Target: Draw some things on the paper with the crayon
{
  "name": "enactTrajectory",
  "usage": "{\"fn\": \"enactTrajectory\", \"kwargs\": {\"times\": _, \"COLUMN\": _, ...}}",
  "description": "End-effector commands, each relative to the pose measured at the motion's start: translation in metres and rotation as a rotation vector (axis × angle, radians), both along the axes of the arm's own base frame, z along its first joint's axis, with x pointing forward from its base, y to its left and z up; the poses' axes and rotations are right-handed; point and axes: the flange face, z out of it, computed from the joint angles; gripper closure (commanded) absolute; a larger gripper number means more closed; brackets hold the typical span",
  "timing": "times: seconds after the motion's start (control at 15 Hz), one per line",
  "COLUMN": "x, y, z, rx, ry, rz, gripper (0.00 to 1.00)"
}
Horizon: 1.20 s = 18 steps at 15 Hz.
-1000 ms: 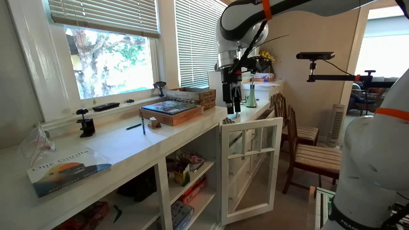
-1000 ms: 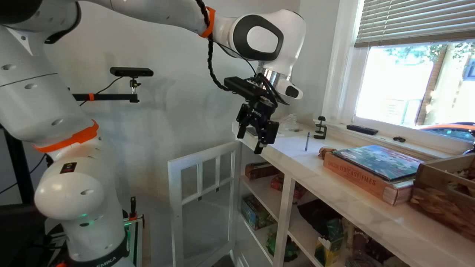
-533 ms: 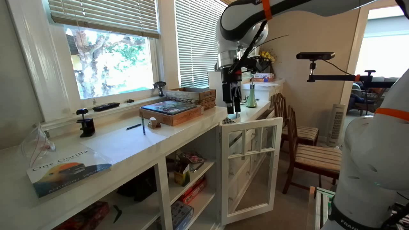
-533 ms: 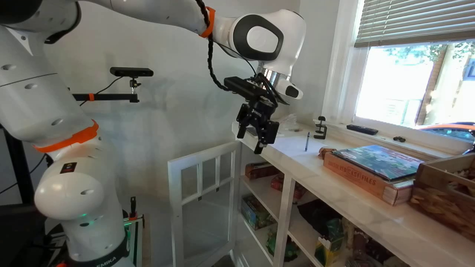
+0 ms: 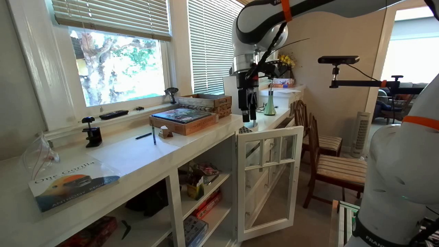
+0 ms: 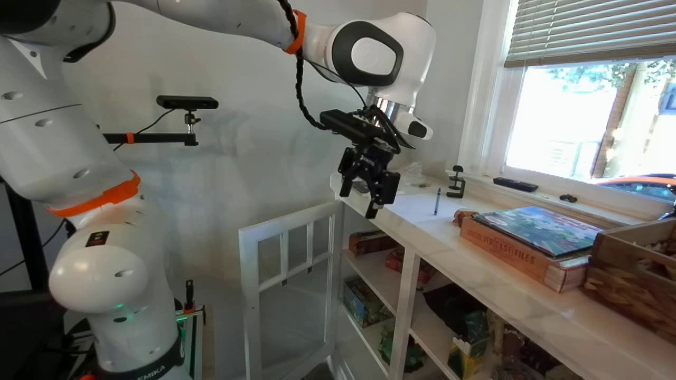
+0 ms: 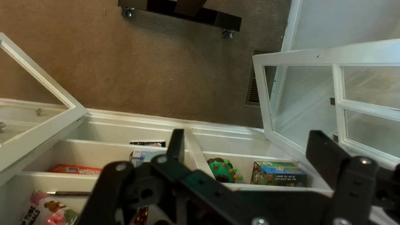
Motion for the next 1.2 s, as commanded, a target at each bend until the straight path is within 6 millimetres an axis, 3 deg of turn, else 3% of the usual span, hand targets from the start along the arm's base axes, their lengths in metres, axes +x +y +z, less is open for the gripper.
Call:
{"fn": "enactTrajectory", "kwargs": {"times": 0.0, "x": 0.018, "y": -0.006, "z": -0.010, "rx": -0.057, "ry": -0.138, "rz": 0.132, "gripper": 0.00}}
{"fn": "enactTrajectory", "kwargs": {"times": 0.33, "x": 0.052, "y": -0.009, "z": -0.030, "rx": -0.059, "ry": -0.380, "rz": 0.296, "gripper": 0.00}}
{"fn": "enactTrajectory", "kwargs": {"times": 0.67, "x": 0.076, "y": 0.013, "z": -0.035, "rx": -0.016, "ry": -0.514, "rz": 0.413, "gripper": 0.00}}
{"fn": "enactTrajectory", "kwargs": {"times": 0.87, "x": 0.079, "y": 0.027, "z": -0.036, "rx": 0.009, "ry": -0.512, "rz": 0.465, "gripper": 0.00}}
{"fn": "enactTrajectory", "kwargs": {"times": 1.13, "x": 0.076, "y": 0.027, "z": -0.034, "rx": -0.010, "ry": -0.506, "rz": 0.455, "gripper": 0.00}}
